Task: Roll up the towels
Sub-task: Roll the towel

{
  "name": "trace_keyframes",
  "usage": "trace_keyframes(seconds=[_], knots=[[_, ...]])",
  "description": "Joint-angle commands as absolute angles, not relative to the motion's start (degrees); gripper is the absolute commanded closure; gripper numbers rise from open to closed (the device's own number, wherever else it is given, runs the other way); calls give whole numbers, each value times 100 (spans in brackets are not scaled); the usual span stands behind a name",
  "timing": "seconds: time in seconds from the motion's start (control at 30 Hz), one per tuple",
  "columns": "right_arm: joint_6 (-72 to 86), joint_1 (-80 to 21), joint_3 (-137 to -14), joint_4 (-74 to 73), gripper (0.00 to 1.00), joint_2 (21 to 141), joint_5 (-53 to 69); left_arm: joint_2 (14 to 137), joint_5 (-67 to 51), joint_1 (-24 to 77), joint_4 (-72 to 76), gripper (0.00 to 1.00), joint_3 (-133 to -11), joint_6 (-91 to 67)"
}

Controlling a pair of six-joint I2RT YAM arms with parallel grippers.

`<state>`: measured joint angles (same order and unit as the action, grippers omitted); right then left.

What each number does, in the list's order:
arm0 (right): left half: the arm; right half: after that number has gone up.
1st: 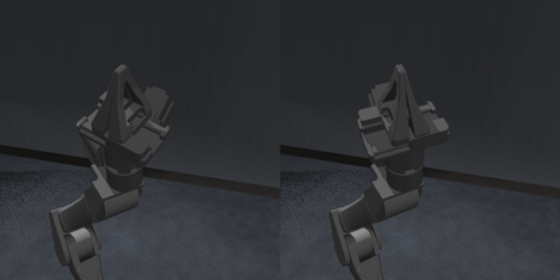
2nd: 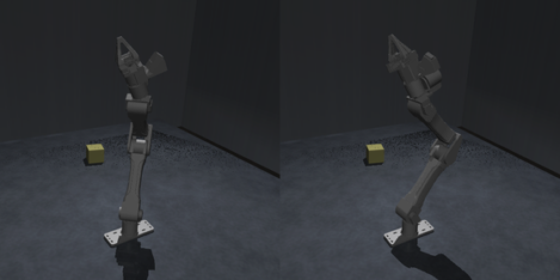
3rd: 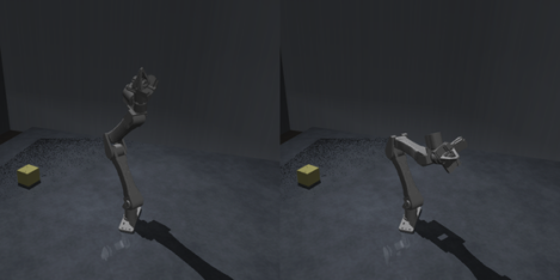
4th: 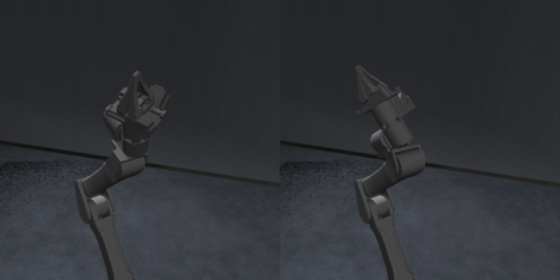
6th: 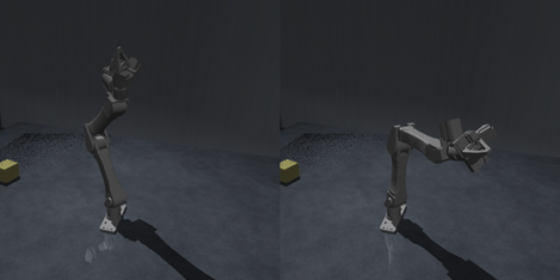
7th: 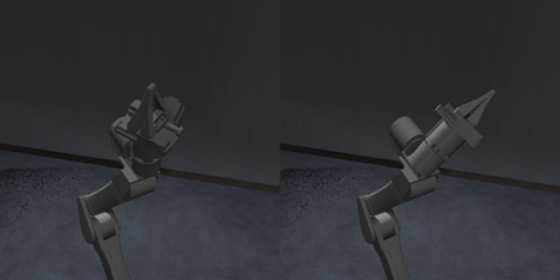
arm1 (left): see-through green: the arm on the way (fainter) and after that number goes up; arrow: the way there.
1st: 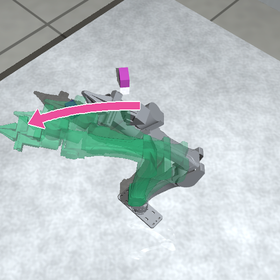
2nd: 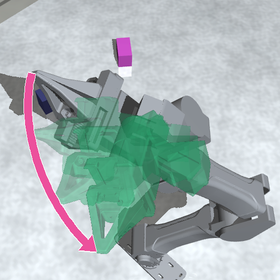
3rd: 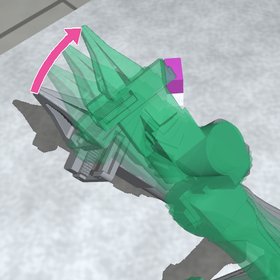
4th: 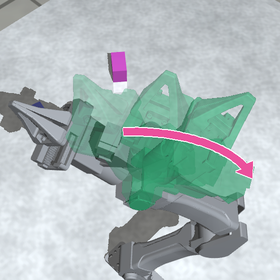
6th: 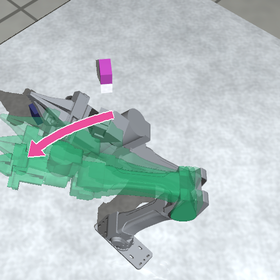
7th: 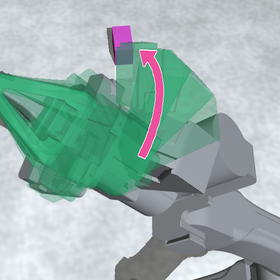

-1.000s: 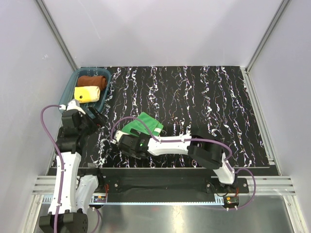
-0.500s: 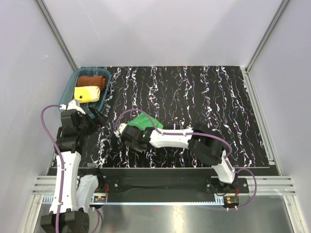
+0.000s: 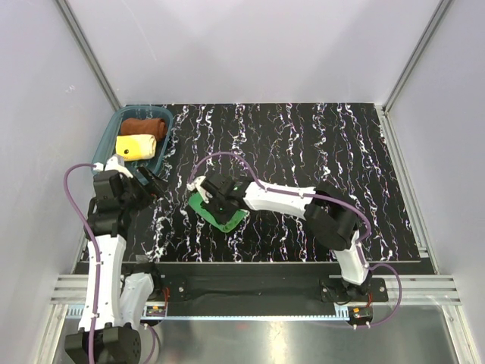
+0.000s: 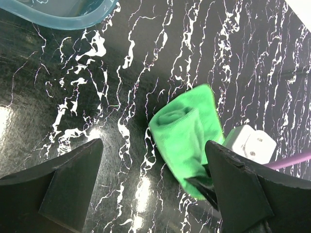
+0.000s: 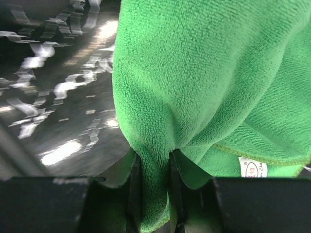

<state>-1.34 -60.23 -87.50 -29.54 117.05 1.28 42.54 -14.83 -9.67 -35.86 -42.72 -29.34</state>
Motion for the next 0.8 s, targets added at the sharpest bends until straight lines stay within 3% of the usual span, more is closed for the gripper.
trace_keyframes(seconds=[0.0,0.4,0.77], knots=[[235,-5635,-9175,-3225,80,11461,1693,4280,-1775,-1028,-3252,8,-4316,-2839],[1317,-4307,-8508,-1638,79,12014,4708,4395,-2240,-1081,-2989,9,-4114,-2979],[2879,-3850,-7666,621,78,12348,5993,4535,-2891,-836,-1575,11,-3385,-3742]])
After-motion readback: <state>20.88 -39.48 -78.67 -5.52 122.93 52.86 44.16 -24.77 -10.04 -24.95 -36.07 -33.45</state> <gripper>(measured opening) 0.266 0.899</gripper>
